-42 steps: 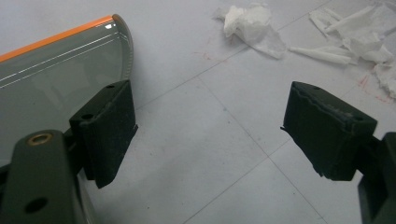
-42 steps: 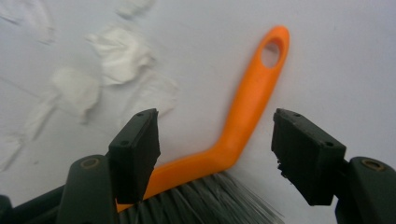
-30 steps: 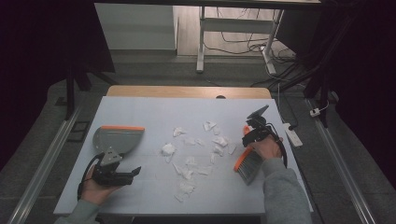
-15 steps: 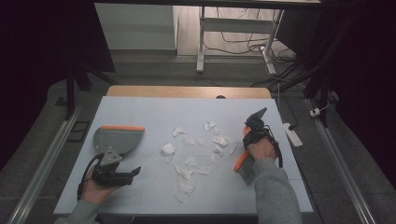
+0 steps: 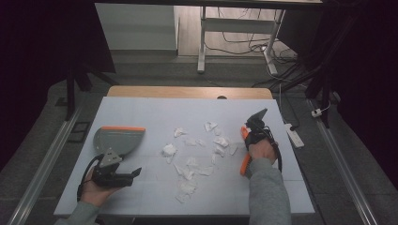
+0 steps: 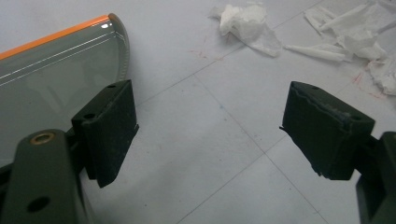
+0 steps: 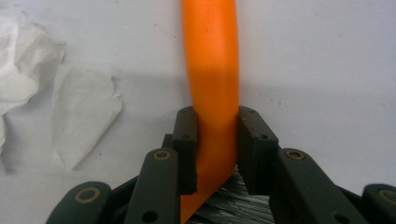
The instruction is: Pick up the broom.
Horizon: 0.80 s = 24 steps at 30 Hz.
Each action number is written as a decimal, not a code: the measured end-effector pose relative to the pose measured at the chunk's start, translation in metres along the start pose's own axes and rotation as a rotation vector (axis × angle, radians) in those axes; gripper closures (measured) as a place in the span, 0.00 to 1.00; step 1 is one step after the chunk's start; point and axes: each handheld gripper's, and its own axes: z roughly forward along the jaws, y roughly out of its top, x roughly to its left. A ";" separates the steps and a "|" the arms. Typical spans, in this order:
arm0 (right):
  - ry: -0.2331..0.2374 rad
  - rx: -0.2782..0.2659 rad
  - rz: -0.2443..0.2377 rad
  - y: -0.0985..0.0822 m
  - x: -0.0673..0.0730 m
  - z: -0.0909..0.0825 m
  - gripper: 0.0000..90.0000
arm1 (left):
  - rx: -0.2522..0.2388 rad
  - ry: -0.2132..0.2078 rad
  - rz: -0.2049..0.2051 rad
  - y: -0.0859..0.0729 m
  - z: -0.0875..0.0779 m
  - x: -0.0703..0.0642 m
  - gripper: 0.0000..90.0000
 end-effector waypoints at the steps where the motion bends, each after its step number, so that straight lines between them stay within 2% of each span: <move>1: 0.020 -0.001 -0.002 0.000 -0.003 0.000 0.79 | 0.001 0.001 -0.001 0.000 0.000 0.000 0.21; 3: 0.072 0.006 -0.037 -0.001 -0.010 -0.002 0.79 | 0.003 0.001 -0.001 0.000 0.001 0.000 0.21; 6: 0.124 -0.015 -0.053 -0.004 -0.019 -0.006 0.79 | 0.005 0.002 0.000 0.000 0.002 0.000 0.21; 7: 0.124 -0.015 -0.053 -0.004 -0.019 -0.006 0.79 | 0.005 0.002 0.000 0.000 0.002 0.000 0.21; 8: 0.160 -0.034 -0.056 -0.007 -0.026 -0.010 0.80 | 0.007 0.002 0.002 0.000 0.002 0.000 0.21; 9: 0.160 -0.034 -0.056 -0.007 -0.026 -0.010 0.80 | 0.007 0.002 0.002 0.000 0.002 0.000 0.21; 11: 0.220 -0.070 -0.062 -0.011 -0.034 -0.017 0.80 | 0.008 0.002 0.002 0.000 0.003 -0.001 0.21; 14: 0.271 -0.112 -0.063 -0.015 -0.041 -0.024 0.80 | 0.009 0.004 0.003 0.000 0.003 0.000 0.21; 16: 0.282 -0.124 -0.061 -0.016 -0.043 -0.027 0.80 | 0.010 0.004 0.002 0.000 0.003 0.000 0.21; 17: 0.321 -0.155 -0.070 -0.018 -0.044 -0.032 0.80 | 0.010 0.004 0.002 0.000 0.004 0.000 0.21; 19: 0.339 -0.173 -0.070 -0.019 -0.044 -0.036 0.80 | 0.013 0.005 0.004 0.001 0.004 -0.001 0.21; 20: 0.357 -0.201 -0.073 -0.020 -0.044 -0.039 0.80 | 0.014 0.005 0.005 0.001 0.005 -0.001 0.21; 21: 0.402 -0.240 -0.080 -0.022 -0.042 -0.046 0.80 | 0.014 0.006 0.005 0.001 0.006 -0.002 0.21; 22: 0.413 -0.264 -0.082 -0.024 -0.041 -0.049 0.80 | 0.017 0.006 0.007 0.001 0.006 -0.002 0.21; 23: 0.413 -0.264 -0.082 -0.024 -0.041 -0.049 0.80 | 0.018 0.007 0.007 0.001 0.007 -0.003 0.21; 24: 0.446 -0.301 -0.086 -0.026 -0.040 -0.054 0.80 | 0.019 0.006 0.008 0.002 0.007 -0.003 0.21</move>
